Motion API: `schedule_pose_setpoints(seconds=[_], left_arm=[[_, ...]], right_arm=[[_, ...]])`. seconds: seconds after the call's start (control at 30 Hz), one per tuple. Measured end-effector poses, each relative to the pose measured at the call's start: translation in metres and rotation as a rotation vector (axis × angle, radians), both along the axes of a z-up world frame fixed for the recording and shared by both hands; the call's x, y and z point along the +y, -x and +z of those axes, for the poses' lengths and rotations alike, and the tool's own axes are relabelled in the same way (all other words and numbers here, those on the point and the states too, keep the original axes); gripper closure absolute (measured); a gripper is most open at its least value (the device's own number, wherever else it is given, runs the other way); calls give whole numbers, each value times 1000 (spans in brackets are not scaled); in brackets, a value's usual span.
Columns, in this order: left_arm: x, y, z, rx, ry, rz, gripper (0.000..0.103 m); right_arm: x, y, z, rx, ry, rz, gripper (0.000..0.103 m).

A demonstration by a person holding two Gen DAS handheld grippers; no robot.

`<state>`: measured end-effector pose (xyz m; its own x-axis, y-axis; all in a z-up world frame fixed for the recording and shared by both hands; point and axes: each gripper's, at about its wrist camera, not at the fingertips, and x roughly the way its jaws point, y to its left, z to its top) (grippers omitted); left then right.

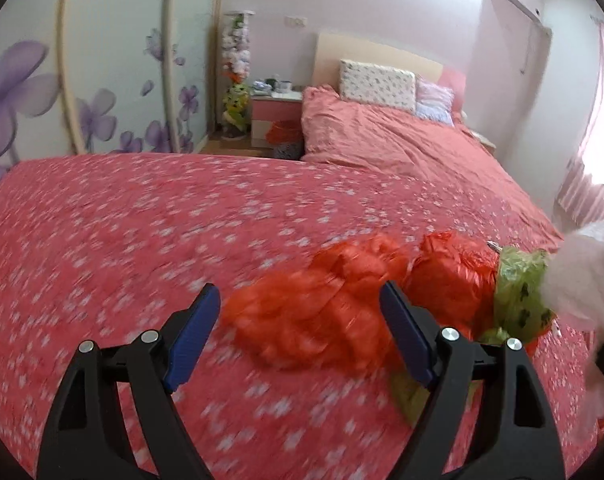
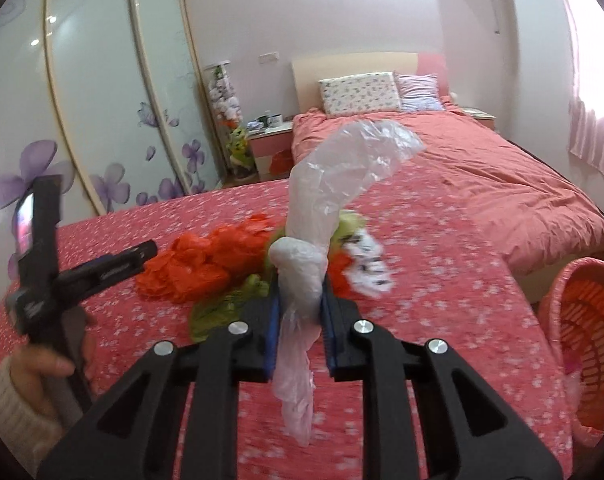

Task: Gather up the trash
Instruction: 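Grasp the white bag with the right gripper while the left gripper grasps a red-orange bag, then carry both bags over the orange basket and open both grippers to drop them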

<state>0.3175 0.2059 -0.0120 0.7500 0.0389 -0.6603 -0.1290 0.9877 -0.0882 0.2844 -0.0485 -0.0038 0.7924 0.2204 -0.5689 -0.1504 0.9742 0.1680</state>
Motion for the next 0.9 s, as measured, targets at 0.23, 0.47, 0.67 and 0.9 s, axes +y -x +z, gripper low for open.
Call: schedule_pose_setpoints(seconds=[0.23, 0.47, 0.67, 0.9], left_arm=[[-21, -36, -29, 97, -105, -30, 22], [-13, -51, -39, 178, -52, -54, 45], [-15, -37, -33, 160, -40, -67, 68], [-1, -3, -10, 89, -7, -18, 69]], right_arm=[[-34, -3, -9, 30, -3, -58, 84], [-48, -4, -20, 56, -16, -74, 84], [-49, 0, -20, 53, -16, -77, 84], [-52, 15, -8, 33, -8, -81, 84]])
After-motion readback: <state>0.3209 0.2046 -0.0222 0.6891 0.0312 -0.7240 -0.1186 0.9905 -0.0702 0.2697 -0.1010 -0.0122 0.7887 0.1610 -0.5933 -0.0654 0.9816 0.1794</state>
